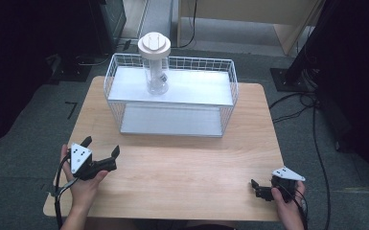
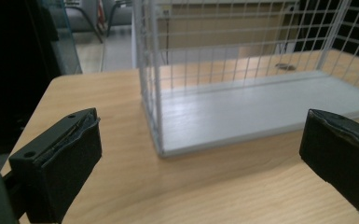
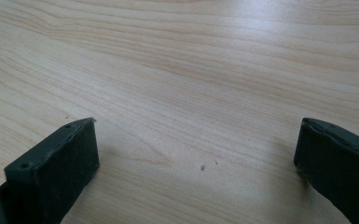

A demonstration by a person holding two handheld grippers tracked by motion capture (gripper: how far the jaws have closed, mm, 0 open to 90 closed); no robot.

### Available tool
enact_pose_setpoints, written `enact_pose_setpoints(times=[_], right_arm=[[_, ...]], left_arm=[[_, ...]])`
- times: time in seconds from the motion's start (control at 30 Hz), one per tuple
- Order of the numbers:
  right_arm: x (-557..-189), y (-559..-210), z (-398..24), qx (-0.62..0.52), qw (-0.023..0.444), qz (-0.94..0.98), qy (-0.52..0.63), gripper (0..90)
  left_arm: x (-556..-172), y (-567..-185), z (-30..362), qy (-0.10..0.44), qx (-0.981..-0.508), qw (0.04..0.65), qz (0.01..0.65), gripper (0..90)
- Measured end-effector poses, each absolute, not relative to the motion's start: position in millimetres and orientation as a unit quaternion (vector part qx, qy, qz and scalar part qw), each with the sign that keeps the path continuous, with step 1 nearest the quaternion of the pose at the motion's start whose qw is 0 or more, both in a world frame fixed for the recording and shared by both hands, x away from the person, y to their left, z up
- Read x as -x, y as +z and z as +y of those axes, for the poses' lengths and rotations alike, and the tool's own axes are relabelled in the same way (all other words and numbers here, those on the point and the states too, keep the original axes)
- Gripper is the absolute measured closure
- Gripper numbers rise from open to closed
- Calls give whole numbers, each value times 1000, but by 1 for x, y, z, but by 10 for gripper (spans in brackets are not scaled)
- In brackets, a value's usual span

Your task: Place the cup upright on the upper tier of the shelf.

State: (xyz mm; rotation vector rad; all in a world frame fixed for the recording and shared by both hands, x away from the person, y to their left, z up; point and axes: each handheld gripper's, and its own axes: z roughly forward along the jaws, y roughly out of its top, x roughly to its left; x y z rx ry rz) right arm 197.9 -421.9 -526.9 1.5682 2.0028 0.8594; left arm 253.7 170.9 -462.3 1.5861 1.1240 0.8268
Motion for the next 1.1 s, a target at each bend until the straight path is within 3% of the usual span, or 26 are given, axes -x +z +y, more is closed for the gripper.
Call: enact_pose_setpoints(times=[0.37, 0.63, 1.1], right_arm=[[-198, -527, -422, -569, 226, 727, 312, 0], [-198, -527, -422, -569, 227, 727, 312, 0], [-197, -527, -422, -574, 228, 723, 310, 0]], left_arm=[[-242, -485, 213, 320, -667, 465, 486, 0], [-234, -500, 226, 324, -692, 408, 500, 0], [-230, -514, 250, 276, -723, 347, 530, 0]])
